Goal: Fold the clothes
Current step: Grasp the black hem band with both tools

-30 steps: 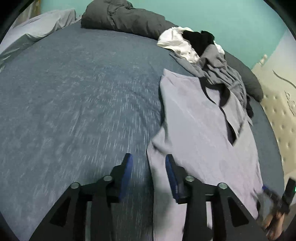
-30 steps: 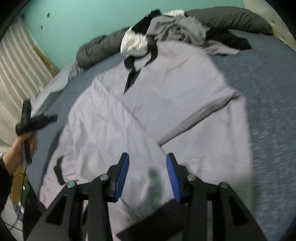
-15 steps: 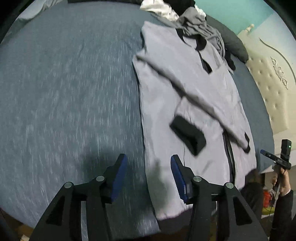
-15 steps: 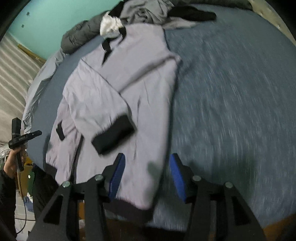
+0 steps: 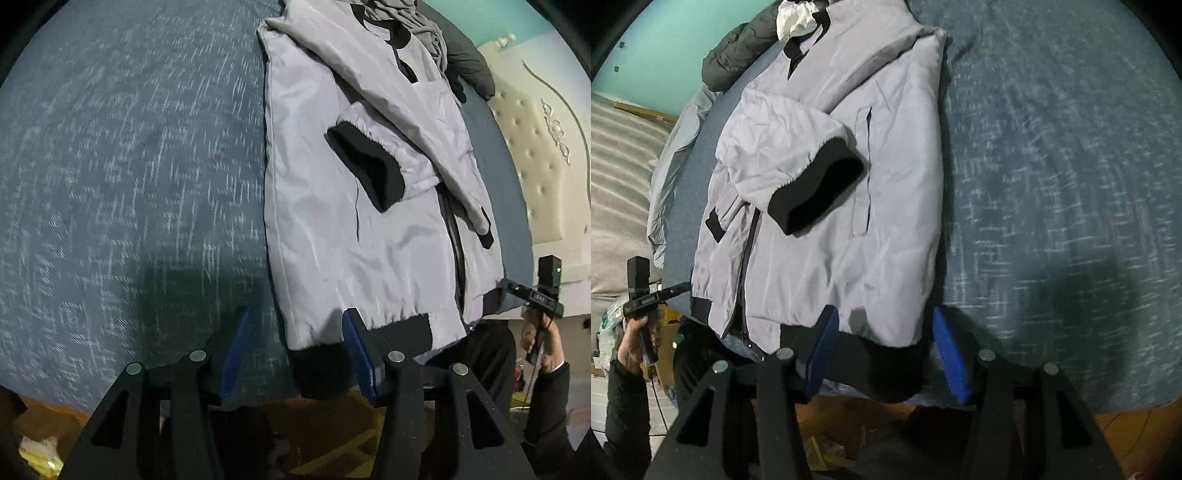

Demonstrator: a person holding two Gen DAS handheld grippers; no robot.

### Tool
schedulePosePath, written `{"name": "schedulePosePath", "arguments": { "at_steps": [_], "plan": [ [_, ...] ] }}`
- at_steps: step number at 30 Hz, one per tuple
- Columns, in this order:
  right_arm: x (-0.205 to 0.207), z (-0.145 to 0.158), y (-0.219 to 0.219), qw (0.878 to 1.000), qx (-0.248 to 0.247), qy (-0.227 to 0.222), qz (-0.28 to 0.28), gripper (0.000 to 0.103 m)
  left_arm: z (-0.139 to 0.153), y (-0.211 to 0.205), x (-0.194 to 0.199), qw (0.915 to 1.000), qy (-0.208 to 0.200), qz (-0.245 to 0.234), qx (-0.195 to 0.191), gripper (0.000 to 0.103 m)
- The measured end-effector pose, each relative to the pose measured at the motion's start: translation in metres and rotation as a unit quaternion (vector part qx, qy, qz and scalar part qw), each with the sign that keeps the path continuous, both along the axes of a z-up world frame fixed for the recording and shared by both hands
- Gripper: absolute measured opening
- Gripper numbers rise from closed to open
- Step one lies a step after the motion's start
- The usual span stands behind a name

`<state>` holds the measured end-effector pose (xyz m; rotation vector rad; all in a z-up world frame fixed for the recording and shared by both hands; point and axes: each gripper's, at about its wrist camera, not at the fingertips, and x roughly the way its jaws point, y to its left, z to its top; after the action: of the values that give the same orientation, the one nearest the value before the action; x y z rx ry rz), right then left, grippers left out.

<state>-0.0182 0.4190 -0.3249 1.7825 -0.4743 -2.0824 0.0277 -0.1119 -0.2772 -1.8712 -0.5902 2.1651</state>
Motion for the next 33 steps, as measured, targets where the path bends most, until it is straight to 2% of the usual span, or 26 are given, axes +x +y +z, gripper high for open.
{"name": "schedulePosePath", "arguments": {
  "at_steps": [10,13,18,21,23,25,26,28,30,33],
  "plan": [
    [-0.001,-0.01,-0.011,1.0,-0.003,-0.017,0.009,0.054,-0.012,0.012,0.009,0.9995,-0.007,-0.012,0.03,0.053],
    [0.001,-0.012,-0.013,1.0,0.0,-0.021,0.012,0.054,-0.017,0.02,0.012,0.999,-0.01,-0.027,0.034,0.052],
    [0.0,-0.018,-0.013,1.0,-0.004,-0.028,0.007,0.054,-0.022,0.017,0.013,0.9988,-0.012,-0.024,0.04,0.051],
    [0.001,-0.018,-0.014,1.0,-0.003,-0.026,0.008,0.054,-0.024,0.016,0.014,0.9988,-0.011,-0.024,0.04,0.045],
    [0.002,-0.018,-0.014,1.0,-0.002,-0.026,0.009,0.054,-0.02,0.017,0.015,0.9989,-0.005,-0.025,0.039,0.033],
    [0.003,-0.016,-0.017,1.0,0.002,-0.021,0.013,0.054,-0.009,0.019,0.015,0.9988,0.007,-0.028,0.038,0.026],
    [0.004,-0.014,-0.019,1.0,0.002,-0.016,0.018,0.053,-0.004,0.021,0.015,0.9987,0.013,-0.03,0.038,0.021],
    [0.008,-0.009,-0.022,1.0,-0.001,-0.006,0.026,0.044,0.007,0.023,0.015,0.9984,0.025,-0.034,0.038,0.017],
    [0.01,-0.004,-0.023,1.0,0.004,0.005,0.029,0.022,0.017,0.025,0.015,0.9979,0.036,-0.037,0.038,0.015],
    [0.013,0.009,-0.02,0.999,-0.016,0.016,0.024,0.014,0.033,0.028,0.015,0.9969,0.054,-0.042,0.038,0.014]
  ]
}}
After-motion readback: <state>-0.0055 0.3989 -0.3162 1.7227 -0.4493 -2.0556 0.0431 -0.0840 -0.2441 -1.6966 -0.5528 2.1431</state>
